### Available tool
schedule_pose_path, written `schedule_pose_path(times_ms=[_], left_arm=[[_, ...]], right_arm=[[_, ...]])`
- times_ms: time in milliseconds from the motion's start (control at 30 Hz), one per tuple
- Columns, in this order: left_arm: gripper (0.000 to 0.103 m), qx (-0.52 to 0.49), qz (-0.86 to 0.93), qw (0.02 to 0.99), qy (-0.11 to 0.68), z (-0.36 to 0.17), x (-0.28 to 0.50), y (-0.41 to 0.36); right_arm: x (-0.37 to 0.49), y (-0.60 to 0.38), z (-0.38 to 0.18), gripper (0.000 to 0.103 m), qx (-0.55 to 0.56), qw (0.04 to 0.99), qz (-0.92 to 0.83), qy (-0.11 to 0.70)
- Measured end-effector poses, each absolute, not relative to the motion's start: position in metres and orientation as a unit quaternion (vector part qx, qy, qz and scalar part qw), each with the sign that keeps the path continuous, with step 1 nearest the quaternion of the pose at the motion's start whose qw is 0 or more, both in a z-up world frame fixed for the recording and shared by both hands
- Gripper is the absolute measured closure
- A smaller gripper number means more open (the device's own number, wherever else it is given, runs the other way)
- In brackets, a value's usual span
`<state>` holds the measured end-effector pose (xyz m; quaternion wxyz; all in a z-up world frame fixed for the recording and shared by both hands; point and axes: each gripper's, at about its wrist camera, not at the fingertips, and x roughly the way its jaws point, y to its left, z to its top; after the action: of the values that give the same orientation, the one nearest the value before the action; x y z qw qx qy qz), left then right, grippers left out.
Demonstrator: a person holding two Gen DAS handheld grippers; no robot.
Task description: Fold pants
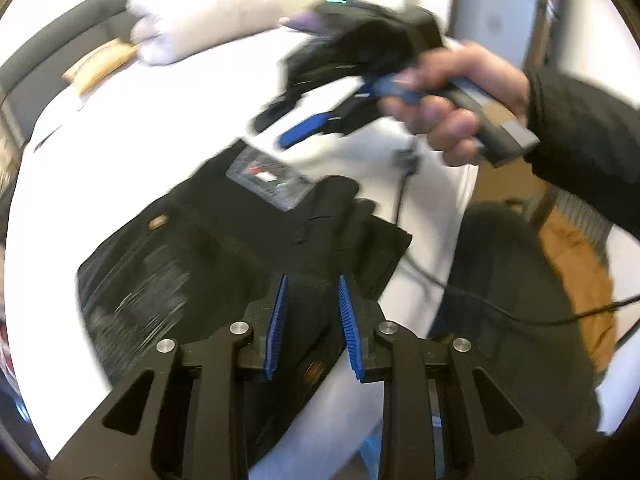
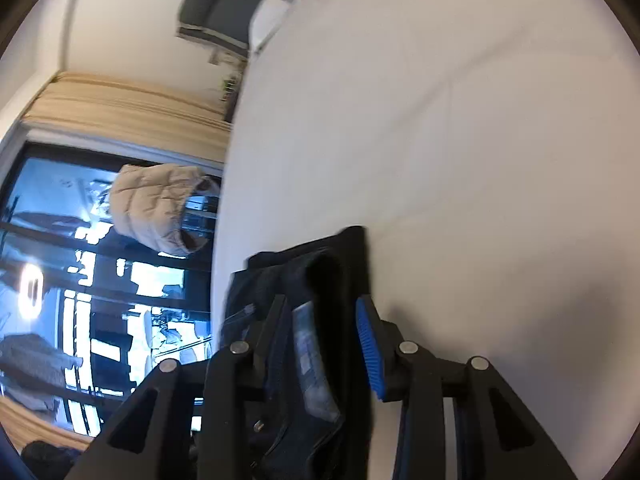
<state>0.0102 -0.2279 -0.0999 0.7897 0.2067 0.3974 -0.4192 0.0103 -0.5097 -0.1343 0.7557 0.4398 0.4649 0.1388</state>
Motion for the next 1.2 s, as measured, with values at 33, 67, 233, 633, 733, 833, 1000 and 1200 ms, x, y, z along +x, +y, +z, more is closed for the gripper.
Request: schedule_pose_path(times_ms=[33,67,233,633,733,833,1000,1200], left_arm=[[0.078,0.189,-0.413,0.795,0.403,-0.094,0.015,-0.214],[0.078,0.160,-0.405,0.801,0.410,-0.088,0.023,-0.196],[0.078,0.077,-0.356,0.823,0.436,-0.089,0.089,-0.146],[0.078,0.090,-0.289,0.790,0.533,-0.151,0.170,-0.136],[0.078,0.087,-0.284,0.793,0.532,-0.150,0.167,-0.128],[0.078,0.100,-0.284,0.796,0.525,-0.145,0.156,-0.119],[0.078,0.100,-0.291,0.795,0.522,-0.144,0.133,-0.115],[0.078,0.100,-0.299,0.794,0.519,-0.141,0.121,-0.107]], right_arm=[[0.008,-0.505,-0.127,0.066,0.434,0.759,0.146,0.462],[0.008,-0.499,-0.121,0.068,0.429,0.761,0.158,0.461],[0.020,-0.453,-0.125,0.074,0.404,0.743,0.201,0.494],[0.005,-0.451,-0.179,0.103,0.418,0.715,0.147,0.541],[0.003,-0.449,-0.175,0.103,0.415,0.720,0.135,0.539],[0.008,-0.439,-0.171,0.103,0.412,0.726,0.124,0.537],[0.006,-0.435,-0.168,0.103,0.410,0.732,0.107,0.533],[-0.006,-0.436,-0.163,0.103,0.413,0.739,0.092,0.524]])
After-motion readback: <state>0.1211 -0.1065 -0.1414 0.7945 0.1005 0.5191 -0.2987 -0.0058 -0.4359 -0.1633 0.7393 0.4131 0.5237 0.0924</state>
